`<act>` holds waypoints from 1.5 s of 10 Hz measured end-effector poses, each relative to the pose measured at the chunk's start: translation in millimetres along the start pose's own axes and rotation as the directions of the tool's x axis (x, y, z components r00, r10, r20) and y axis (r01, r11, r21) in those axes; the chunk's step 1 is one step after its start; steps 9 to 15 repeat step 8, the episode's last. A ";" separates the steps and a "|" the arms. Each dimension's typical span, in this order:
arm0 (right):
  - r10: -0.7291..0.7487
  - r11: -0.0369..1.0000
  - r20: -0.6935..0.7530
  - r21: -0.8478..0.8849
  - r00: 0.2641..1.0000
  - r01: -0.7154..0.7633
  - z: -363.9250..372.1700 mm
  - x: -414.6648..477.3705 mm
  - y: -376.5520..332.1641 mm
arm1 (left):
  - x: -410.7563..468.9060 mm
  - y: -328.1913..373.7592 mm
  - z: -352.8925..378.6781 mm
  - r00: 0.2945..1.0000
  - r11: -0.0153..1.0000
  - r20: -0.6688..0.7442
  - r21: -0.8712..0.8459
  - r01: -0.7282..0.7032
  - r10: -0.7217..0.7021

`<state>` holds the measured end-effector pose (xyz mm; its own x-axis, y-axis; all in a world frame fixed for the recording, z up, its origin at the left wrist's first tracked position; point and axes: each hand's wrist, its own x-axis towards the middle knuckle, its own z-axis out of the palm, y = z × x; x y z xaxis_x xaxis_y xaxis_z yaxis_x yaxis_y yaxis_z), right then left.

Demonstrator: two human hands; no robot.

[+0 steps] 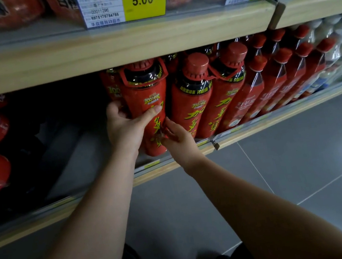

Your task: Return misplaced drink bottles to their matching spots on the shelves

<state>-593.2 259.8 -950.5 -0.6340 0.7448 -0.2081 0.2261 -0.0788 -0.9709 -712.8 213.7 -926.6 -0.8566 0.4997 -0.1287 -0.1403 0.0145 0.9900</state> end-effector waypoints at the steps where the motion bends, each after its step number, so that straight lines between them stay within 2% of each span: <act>1: 0.064 0.998 0.073 -0.019 0.995 -0.063 -3.5 -2.2 4.7 | -2.7 -5.9 -2.3 0.999 0.998 0.036 0.048 0.039 -0.041; 2: 0.156 0.981 0.130 -0.140 0.979 -0.137 -16.3 -2.7 7.9 | -5.3 -14.5 -6.6 0.992 0.991 0.106 0.125 0.053 -0.066; 4: 0.155 0.980 0.289 -0.163 0.945 -0.111 -31.3 -10.9 -5.9 | -8.4 -13.1 -16.2 0.974 0.959 0.183 0.271 0.079 -0.132; 5: 0.155 0.982 0.288 -0.147 0.945 -0.116 -34.2 -11.6 -9.7 | -14.3 -8.3 -19.0 0.970 0.956 0.183 0.273 0.107 -0.161; 6: 0.229 0.973 0.230 -0.089 0.946 -0.214 -37.1 -11.0 -13.6 | -27.7 -4.2 -14.5 0.971 0.956 0.127 0.238 0.169 -0.203; 7: 0.315 0.946 0.145 -0.128 0.938 -0.298 -42.8 -8.8 -8.3 | -46.8 -7.2 -6.2 0.906 0.908 0.070 0.038 0.417 -0.419; 8: 0.388 0.921 -0.022 -0.026 0.921 -0.388 -53.5 -16.0 -5.1 | -69.0 -5.9 1.5 0.769 0.763 0.090 -0.097 0.639 -0.633; 15: 0.388 0.921 -0.022 -0.026 0.921 -0.388 -53.5 -16.0 -5.1 | -69.0 -5.9 1.5 0.769 0.763 0.090 -0.097 0.639 -0.633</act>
